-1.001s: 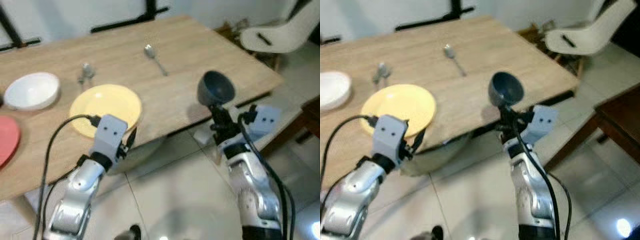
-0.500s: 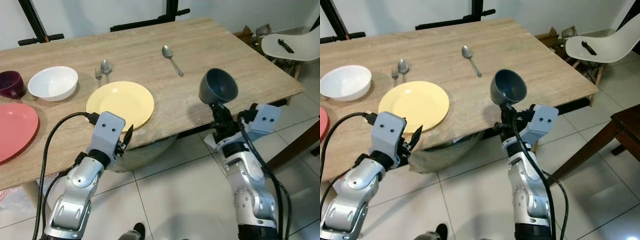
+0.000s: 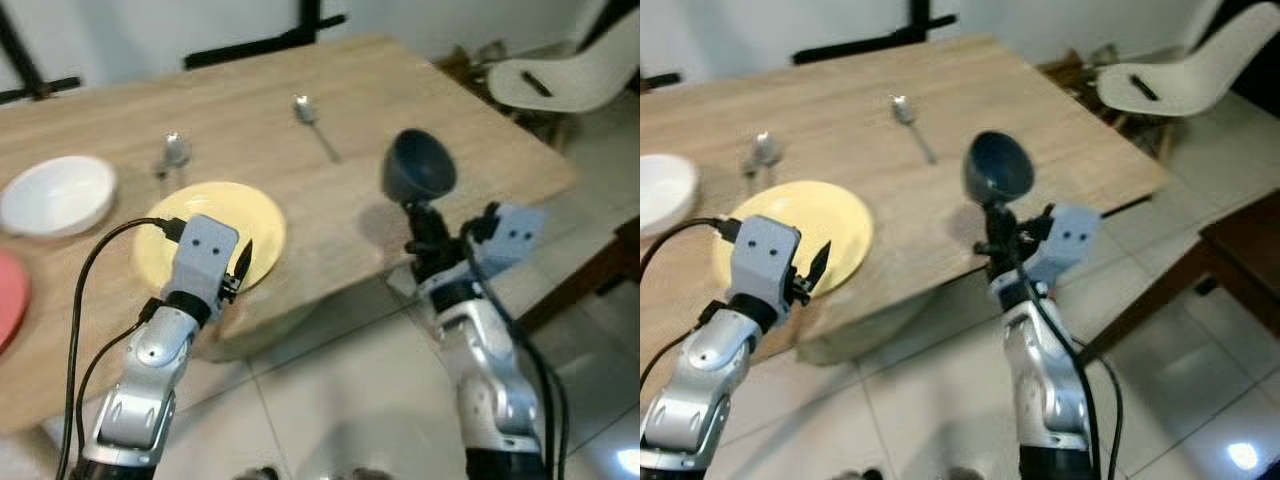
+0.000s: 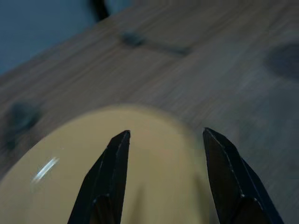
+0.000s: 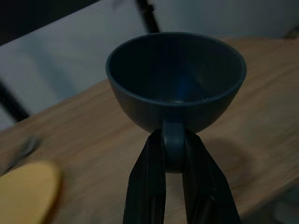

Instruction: Setting the table

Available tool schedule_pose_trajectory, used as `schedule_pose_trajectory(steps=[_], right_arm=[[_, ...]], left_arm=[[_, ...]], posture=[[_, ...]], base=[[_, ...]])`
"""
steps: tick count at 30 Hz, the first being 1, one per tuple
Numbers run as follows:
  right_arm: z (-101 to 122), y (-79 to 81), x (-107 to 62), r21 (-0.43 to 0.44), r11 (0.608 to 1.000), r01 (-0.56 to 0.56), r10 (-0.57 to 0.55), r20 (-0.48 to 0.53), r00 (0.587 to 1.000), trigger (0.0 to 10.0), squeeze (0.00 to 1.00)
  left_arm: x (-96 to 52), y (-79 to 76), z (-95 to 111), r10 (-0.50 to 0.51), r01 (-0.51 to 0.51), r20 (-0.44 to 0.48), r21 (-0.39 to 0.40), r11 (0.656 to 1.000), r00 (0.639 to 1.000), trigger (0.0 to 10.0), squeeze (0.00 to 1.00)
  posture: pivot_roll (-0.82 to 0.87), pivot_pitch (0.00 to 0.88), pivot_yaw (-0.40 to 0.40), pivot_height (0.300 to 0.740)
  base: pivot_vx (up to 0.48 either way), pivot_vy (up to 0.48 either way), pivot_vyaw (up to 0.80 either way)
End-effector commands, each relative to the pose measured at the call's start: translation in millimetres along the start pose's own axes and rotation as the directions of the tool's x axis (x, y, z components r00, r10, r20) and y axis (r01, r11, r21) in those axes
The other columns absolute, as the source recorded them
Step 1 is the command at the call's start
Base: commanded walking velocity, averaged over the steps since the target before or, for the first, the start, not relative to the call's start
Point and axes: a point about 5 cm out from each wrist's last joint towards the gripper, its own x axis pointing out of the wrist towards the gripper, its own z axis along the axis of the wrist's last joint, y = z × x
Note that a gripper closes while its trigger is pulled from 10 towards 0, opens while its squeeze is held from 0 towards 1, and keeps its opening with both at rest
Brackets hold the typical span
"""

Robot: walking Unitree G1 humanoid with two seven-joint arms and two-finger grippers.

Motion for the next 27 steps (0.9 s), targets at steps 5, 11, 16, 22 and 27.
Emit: schedule_pose_trajectory(steps=[5,11,16,22,27], right_arm=[[-0.1,9.8,-0.4,0.027,0.996,-0.085,0.085,-0.006,0.996,10.0,0.00],[-0.6,21.8,-1.9,0.063,0.974,-0.217,0.219,-0.028,0.975,10.0,0.00],[3.6,33.6,-1.7,0.106,0.940,-0.324,0.327,-0.015,0.945,10.0,0.00],[9.2,62.3,-3.3,0.204,0.833,-0.514,0.522,0.014,0.853,10.0,0.00],[7.5,77.5,-3.7,0.247,0.783,-0.571,0.586,0.015,0.810,10.0,0.00]], left_arm=[[-2.4,2.9,-1.3,0.010,-0.010,-0.004,0.018,1.000,1.000,10.0,0.00],[-4.3,2.2,-1.9,0.013,-0.013,-0.008,0.016,1.000,1.000,10.0,0.00],[-6.5,1.3,-1.1,0.008,-0.008,0.000,-0.004,1.000,1.000,10.0,0.00],[-9.6,6.8,2.8,0.014,-0.014,0.011,-0.013,1.000,1.000,10.0,0.00],[-15.3,19.6,7.7,0.025,-0.026,0.029,0.020,0.999,0.999,10.0,0.00]], posture=[[-0.04,0.040,0.059,0.740],[-0.04,0.040,0.061,0.740],[-0.04,0.040,0.061,0.740],[-0.03,0.040,0.061,0.740],[-0.01,0.044,0.061,0.740]], base=[[0.472,0.000,0.00],[0.201,0.000,0.00],[0.000,0.000,0.00],[0.000,0.000,0.00],[0.000,0.000,0.00]])
